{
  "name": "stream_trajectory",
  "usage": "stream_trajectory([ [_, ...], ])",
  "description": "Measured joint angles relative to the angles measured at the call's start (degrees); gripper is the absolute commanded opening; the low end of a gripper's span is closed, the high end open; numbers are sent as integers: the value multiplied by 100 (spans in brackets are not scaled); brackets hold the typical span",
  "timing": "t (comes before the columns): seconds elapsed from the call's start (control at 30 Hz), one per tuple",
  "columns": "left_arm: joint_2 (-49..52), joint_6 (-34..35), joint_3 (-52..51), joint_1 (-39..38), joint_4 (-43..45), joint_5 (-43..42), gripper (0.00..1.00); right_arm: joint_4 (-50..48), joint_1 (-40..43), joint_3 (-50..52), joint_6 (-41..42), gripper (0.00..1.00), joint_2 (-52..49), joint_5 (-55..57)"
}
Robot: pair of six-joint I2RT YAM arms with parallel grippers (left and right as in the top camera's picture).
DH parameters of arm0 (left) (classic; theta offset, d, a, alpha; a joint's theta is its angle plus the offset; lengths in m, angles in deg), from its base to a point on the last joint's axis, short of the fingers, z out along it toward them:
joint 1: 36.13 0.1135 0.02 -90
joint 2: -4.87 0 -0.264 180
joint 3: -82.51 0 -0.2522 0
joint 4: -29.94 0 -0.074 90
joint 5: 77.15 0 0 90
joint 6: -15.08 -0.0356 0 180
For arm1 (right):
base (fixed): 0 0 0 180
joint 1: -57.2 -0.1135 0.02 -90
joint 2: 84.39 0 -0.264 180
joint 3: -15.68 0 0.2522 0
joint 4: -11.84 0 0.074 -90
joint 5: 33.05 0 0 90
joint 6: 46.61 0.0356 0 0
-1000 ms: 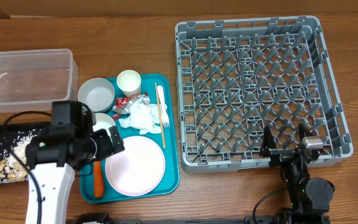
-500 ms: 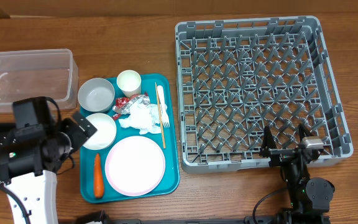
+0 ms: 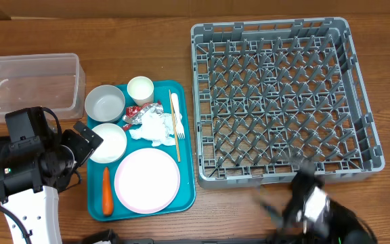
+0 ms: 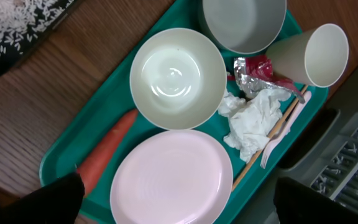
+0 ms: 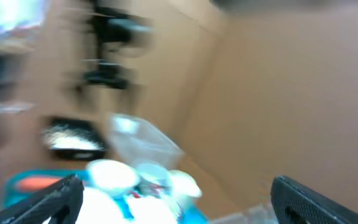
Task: Sort waste into correct bins and load items into the dishwasher rack
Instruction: 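Move the right gripper from the rack toward the pink plate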
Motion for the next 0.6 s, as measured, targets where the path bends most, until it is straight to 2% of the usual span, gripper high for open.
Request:
stream_trajectory([
  [0.13,0,4,13,0,-79,-59,100,-2166,11,2,118,100,7,-1517],
  [0.2,0,0,13,0,-87,-83,100,-2586,11,0,382,100,11,-1738],
  [0.27,0,0,13,0,-96,-85,100,-2485,13,2,669,100,11,-1727],
  [0.4,0,-2,13,0,-146,-96,100,-1580,13,2,984,100,11,-1445],
  [0.6,0,-2,15,0,-203,-103,100,-308,17,2,1405,100,4,-260],
])
